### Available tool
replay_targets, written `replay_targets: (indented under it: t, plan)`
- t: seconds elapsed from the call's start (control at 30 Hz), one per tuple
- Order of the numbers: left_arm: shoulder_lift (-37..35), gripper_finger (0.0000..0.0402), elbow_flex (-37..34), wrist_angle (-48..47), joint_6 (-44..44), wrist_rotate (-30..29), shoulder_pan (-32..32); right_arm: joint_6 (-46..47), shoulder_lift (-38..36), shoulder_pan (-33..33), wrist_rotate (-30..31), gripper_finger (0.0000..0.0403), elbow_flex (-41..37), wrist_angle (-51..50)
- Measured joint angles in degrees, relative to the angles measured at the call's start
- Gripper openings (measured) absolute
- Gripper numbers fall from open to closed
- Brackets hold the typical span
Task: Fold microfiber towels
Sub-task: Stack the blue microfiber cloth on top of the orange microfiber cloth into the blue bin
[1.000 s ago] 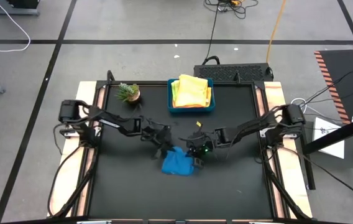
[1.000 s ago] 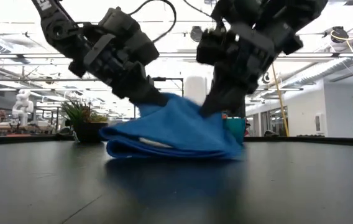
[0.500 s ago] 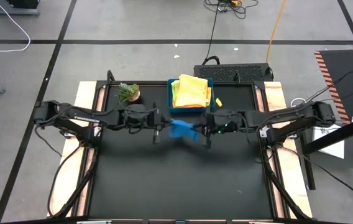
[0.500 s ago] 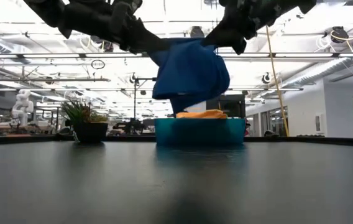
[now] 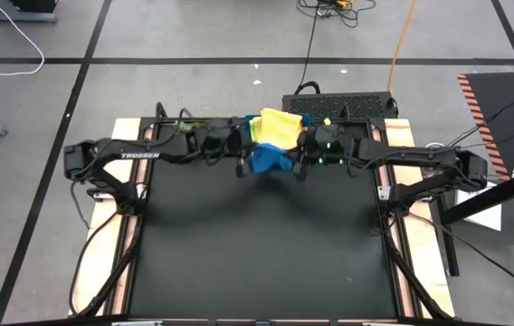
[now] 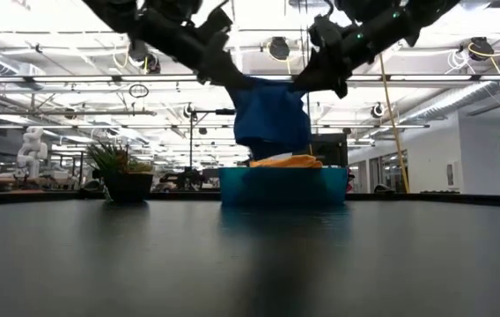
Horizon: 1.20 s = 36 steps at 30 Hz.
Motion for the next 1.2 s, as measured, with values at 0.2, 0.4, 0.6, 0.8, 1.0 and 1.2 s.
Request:
replay_targets:
  t: [0.2, 0.4, 0.6, 0.8, 1.0, 1.2]
  plan:
    - [4.99, 0.0003, 9.56, -9.49, -2.39, 0.36, 3.66, 2.69, 0.01, -8.62, -7.08, 0.0000, 0.00, 1.80]
    - [6.90, 0.0003, 13.32, -13.10, -5.90, 4.79, 5.81, 6.58, 0.03, -13.32, -21.28, 0.0000, -0.04, 5.69]
    - [6.24, 0.0003, 15.25, -16.96, -8.50, 6.82, 5.34, 7.95, 0.10, -14.95, -31.26, 0.0000, -0.04, 6.08]
    - [6.92, 0.0003, 17.14, -16.97, -4.70, 7.07, 7.49, 5.56, 2.07, -18.64, -32.45, 0.0000, 0.00, 7.74]
    - [10.68, 0.0003, 17.05, -16.23, -6.32, 13.66, 14.18, 7.70, 11.52, -26.01, -36.43, 0.0000, 0.13, 12.91]
    - [17.94, 0.0003, 17.10, -11.41, -7.42, 19.28, 19.00, 10.19, 20.15, -30.52, -38.76, 0.0000, 0.13, 19.09]
